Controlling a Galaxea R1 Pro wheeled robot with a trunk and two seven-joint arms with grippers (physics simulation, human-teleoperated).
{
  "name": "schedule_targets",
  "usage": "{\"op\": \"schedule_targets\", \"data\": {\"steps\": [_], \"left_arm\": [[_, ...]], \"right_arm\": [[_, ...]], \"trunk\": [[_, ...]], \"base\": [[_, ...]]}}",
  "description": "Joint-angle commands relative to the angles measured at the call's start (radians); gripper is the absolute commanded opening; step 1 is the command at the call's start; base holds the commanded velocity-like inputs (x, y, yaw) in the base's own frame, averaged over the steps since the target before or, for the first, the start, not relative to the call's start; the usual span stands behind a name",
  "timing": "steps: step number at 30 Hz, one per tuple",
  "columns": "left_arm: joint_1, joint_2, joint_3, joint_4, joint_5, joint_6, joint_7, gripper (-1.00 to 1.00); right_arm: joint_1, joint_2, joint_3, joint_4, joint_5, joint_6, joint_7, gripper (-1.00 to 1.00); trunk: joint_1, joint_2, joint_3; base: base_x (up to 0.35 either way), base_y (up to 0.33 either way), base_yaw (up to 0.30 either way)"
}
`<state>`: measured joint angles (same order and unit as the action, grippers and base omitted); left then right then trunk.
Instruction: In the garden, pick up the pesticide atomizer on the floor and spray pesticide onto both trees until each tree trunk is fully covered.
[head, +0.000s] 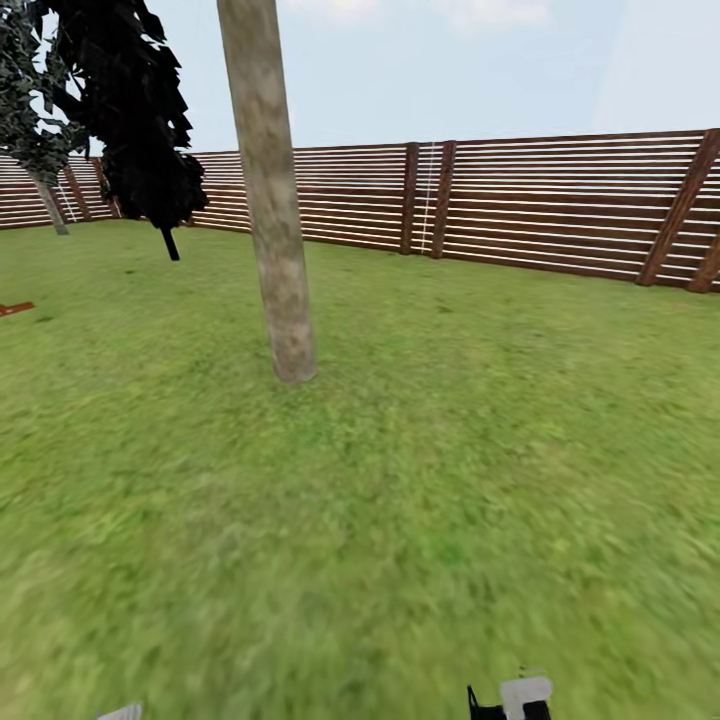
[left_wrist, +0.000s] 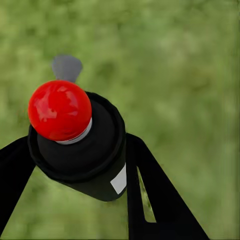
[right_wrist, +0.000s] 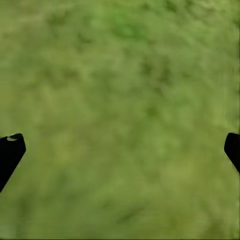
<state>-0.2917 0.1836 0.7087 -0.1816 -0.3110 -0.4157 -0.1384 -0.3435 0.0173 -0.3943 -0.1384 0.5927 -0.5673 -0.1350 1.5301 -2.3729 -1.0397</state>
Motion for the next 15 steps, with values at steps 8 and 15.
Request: {"op": "schedule_targets", "data": {"steps": [8, 15], "left_arm": [[0.0, -0.001, 0.006, 0.001, -0.008, -0.003, -0.004, -1.0], [0.0, -0.001, 0.005, 0.001, -0.008, -0.003, -0.004, -1.0]], "right_arm": [[0.001, -0.004, 0.0, -0.032, 0.022, -0.008, -0.006, 1.0], [0.001, -0.003, -0.001, -0.033, 0.018, -0.006, -0.009, 1.0]], "trunk": [[0.0, 0.0, -0.001], [0.0, 0.0, -0.001]], "base": [[0.338, 0.0, 0.0], [0.338, 0.0, 0.05]]}}
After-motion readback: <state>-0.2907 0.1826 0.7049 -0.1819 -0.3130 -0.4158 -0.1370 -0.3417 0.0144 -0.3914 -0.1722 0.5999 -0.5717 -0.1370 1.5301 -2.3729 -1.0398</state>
